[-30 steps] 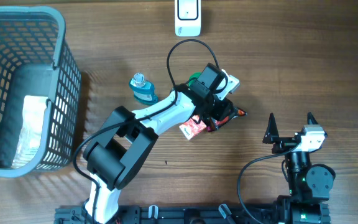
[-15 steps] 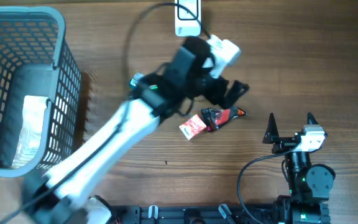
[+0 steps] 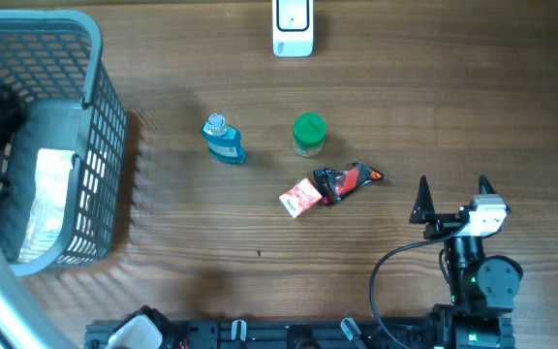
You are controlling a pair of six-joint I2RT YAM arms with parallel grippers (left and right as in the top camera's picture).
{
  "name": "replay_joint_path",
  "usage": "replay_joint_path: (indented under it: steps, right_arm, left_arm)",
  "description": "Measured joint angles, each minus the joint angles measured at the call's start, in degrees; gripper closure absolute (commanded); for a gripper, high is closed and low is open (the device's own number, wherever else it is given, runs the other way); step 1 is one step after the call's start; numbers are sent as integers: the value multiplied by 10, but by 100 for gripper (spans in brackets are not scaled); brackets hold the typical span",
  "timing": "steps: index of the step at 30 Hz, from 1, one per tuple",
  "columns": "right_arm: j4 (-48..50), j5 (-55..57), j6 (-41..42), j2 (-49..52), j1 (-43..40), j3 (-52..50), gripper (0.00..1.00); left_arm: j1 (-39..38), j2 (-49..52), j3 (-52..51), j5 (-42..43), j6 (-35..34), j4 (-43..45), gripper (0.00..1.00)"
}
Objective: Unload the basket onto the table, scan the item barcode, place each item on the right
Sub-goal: 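Reach the left gripper back into the basket toward the clear plastic bag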
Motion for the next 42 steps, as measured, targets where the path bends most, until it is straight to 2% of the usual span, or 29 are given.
replay_joint_path:
  steps: [2,7,11,15,19,23,30,37,42]
  right_arm:
    - [0,0,0,0,0,0,0]
    - [0,0,0,0,0,0,0]
    - [0,0,0,0,0,0,0]
    - [0,0,0,0,0,0,0]
    - [0,0,0,0,0,0,0]
    - [0,0,0,0,0,0,0]
    - [0,0,0,0,0,0,0]
    - [0,0,0,0,0,0,0]
    - [0,0,0,0,0,0,0]
  left_arm:
    - [45,42,0,22,3,-5,0]
    - [47,124,0,42,38,-7,1]
    - [38,197,-4,37,96,-10,0]
    - [17,260,-10,30,181,-14,0]
    - [-16,274,-10,-12,249,14,0]
    - [-41,293,-10,-72,285,18,0]
    - [-66,390,-11,-150,279,-2,0]
    - [-67,417,-11,-161,268,-14,0]
    - [-67,424,-11,-155,218,-21,0]
